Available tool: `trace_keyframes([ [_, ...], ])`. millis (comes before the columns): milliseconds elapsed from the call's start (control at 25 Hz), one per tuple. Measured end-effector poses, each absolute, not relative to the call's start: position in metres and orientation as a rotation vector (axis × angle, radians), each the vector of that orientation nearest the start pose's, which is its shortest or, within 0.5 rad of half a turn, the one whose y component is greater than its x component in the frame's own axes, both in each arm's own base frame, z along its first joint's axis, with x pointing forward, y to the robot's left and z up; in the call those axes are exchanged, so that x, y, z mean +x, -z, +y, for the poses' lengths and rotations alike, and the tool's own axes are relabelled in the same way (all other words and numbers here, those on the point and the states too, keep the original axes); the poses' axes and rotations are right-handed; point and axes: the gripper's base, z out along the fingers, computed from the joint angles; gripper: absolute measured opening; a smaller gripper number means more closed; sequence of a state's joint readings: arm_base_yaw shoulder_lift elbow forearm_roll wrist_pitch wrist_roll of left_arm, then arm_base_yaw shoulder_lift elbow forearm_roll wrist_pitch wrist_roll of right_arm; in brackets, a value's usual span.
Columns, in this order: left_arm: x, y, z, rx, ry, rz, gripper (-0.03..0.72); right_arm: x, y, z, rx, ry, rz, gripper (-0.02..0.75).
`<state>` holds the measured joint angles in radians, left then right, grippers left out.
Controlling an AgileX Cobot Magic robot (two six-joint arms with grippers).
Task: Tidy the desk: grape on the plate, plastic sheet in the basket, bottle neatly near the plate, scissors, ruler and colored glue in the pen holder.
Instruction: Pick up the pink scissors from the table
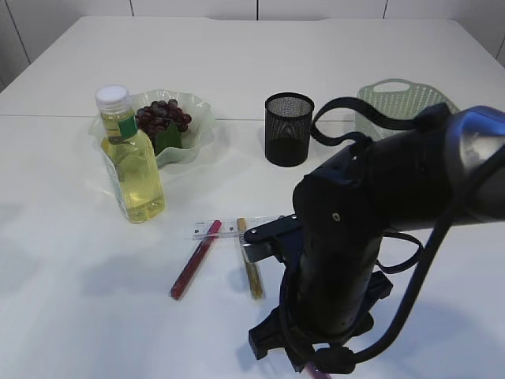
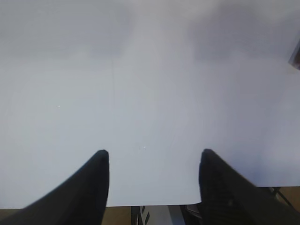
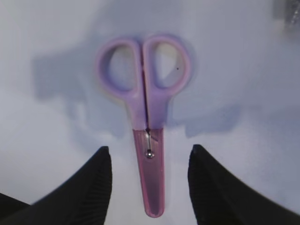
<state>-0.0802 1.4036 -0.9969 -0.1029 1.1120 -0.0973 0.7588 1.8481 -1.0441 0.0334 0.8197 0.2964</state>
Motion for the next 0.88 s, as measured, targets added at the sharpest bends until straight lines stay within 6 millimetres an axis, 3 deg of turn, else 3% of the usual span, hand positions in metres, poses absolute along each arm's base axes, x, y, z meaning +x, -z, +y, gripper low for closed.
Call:
trace_keyframes([
  [440, 0.248, -0.26, -0.028, -0.084, 0.162, 3.002, 0.426, 0.234, -0.12, 0.227, -0.68, -0.04, 3.077, 0.417],
  [680, 0.248, -0.26, -0.028, -0.084, 0.162, 2.998, 0.424, 0.236, -0.118, 0.228, -0.676, -0.053, 3.063, 0.414],
  [880, 0.249, -0.26, -0.028, -0.085, 0.162, 2.992, 0.424, 0.237, -0.117, 0.229, -0.671, -0.058, 3.059, 0.365],
])
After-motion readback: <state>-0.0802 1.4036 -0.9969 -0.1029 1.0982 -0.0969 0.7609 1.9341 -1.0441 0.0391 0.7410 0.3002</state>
